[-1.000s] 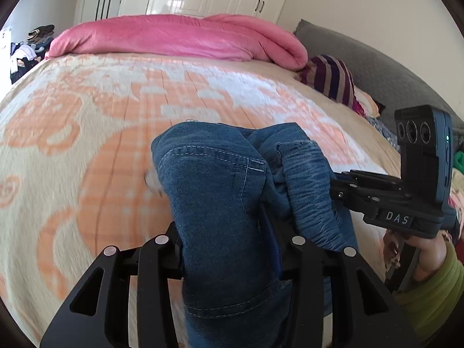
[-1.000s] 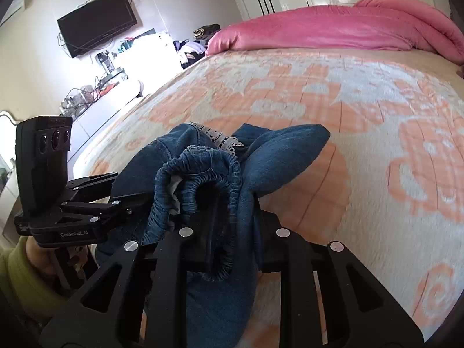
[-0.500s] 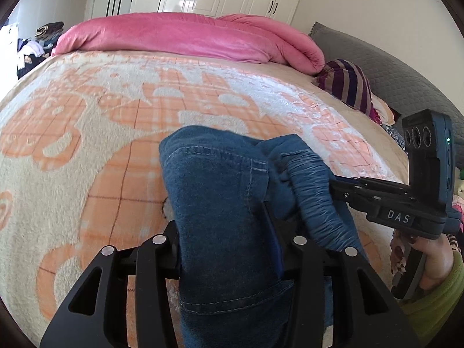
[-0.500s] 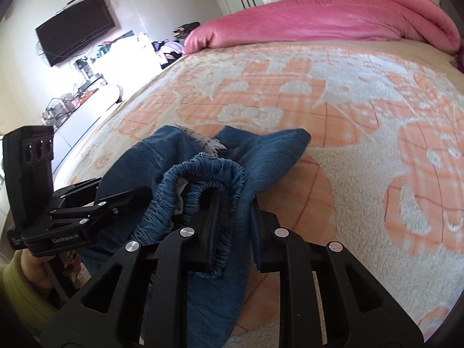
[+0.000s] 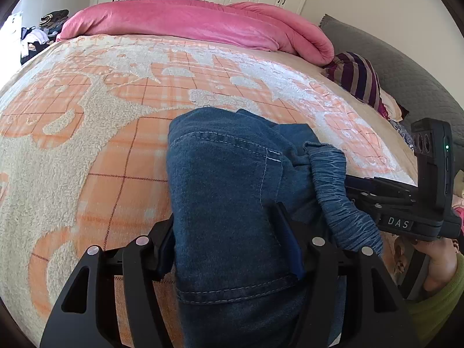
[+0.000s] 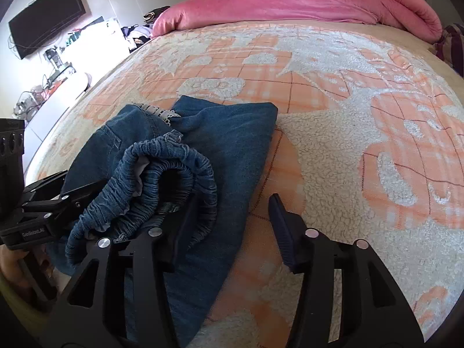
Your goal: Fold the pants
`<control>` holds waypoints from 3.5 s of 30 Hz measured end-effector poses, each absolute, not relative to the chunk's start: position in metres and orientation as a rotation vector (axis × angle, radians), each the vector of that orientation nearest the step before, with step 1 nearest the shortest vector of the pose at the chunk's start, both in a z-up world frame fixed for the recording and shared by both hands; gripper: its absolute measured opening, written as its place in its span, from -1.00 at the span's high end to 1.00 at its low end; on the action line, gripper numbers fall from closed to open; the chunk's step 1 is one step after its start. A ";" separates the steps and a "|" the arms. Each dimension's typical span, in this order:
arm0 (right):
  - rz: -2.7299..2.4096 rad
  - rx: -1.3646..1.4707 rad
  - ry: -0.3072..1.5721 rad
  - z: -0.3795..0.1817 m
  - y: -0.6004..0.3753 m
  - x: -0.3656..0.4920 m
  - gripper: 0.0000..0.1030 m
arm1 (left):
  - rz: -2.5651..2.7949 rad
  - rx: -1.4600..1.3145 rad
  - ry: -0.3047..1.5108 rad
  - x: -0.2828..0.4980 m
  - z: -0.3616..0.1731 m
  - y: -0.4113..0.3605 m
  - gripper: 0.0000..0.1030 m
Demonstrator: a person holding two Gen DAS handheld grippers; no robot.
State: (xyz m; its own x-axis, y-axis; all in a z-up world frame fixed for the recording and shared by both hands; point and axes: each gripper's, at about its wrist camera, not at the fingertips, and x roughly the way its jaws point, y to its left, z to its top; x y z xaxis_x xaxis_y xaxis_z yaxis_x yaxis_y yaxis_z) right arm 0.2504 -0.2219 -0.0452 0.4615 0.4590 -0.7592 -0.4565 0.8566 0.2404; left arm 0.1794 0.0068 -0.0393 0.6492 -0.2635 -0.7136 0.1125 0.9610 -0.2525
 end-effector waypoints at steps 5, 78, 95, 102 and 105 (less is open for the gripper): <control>0.538 0.010 0.922 -0.043 -0.226 0.250 -0.23 | -0.214 -0.196 0.844 0.179 -0.040 0.007 -0.33; 0.430 -0.056 0.743 -0.018 -0.251 0.073 -0.83 | -0.083 -0.143 0.784 0.021 -0.018 0.015 -0.92; 0.424 -0.058 0.746 -0.018 -0.252 0.073 -0.83 | -0.085 -0.137 0.782 0.021 -0.017 0.015 -0.92; 0.423 -0.057 0.753 -0.019 -0.253 0.074 -0.83 | -0.081 -0.135 0.782 0.020 -0.016 0.015 -0.92; 0.419 -0.056 0.750 -0.018 -0.254 0.074 -0.83 | -0.075 -0.134 0.785 0.020 -0.016 0.015 -0.92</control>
